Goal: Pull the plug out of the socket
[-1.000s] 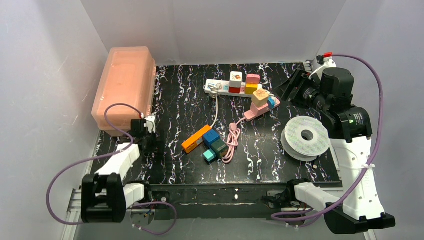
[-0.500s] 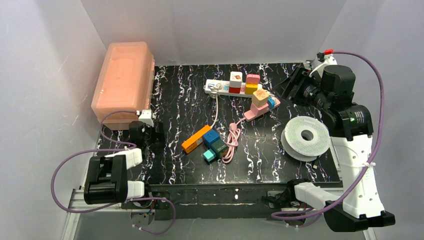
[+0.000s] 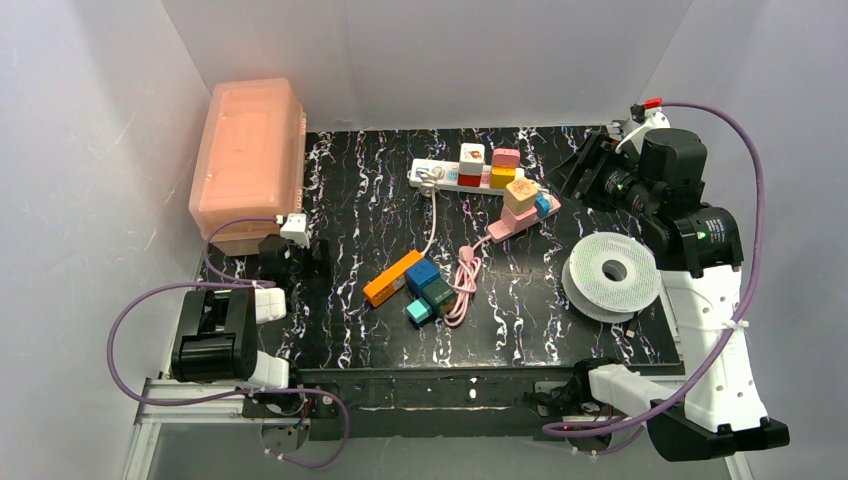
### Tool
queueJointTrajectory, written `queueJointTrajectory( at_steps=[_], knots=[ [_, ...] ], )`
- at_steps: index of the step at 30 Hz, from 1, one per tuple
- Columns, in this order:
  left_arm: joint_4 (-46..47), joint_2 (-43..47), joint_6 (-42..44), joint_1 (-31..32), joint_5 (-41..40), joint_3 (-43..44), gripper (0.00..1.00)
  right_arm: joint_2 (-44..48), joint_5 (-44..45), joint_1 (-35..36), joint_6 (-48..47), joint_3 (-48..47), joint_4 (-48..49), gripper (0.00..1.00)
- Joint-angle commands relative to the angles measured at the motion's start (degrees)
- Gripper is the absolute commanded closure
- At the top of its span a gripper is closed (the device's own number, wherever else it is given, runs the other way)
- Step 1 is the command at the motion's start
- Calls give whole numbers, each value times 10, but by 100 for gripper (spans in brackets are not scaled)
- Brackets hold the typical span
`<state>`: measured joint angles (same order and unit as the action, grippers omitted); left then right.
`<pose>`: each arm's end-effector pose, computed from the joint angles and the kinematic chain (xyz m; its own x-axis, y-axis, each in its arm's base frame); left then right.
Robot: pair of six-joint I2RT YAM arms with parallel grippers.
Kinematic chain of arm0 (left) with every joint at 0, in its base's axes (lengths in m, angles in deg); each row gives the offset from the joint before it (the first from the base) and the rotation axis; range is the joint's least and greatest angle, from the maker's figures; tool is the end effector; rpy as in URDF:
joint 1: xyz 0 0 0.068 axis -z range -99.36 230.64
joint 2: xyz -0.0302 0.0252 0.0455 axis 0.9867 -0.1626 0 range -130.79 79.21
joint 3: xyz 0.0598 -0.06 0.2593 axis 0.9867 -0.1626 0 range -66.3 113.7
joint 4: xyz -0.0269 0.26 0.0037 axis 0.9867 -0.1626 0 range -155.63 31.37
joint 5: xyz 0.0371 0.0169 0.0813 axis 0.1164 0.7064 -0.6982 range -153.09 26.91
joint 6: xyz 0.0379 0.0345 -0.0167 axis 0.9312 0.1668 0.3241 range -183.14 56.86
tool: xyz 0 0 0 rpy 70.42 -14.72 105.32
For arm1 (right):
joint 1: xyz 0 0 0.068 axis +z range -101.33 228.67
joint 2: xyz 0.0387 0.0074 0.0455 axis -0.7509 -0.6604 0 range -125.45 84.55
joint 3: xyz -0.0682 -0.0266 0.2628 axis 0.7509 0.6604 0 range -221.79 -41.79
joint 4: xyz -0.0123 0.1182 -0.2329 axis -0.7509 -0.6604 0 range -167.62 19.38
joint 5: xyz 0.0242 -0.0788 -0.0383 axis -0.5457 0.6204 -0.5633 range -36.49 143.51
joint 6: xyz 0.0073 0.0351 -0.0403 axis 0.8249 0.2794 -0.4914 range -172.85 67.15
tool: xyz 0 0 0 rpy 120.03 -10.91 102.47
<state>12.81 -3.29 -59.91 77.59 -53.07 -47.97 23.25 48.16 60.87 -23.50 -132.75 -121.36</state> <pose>0.2544 0.0074 0.1947 0.1329 0.0627 -0.9891 0.1125 0.9906 0.0779 0.1738 0.0411 0.4791 -0.4512 0.4017 -0.7969 -0.0852 0.8695 0.4865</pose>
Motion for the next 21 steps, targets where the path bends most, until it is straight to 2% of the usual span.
queueJointTrajectory(
  at_steps=[1, 21],
  knots=[
    [-138, -25, -28, 0, 3, -14, 0, 1, -8, -2, -6, 12, 40, 28],
    [-139, -26, -28, 1, 3, -13, 0, 2, -7, -2, -9, 18, 49, 28]
  ],
)
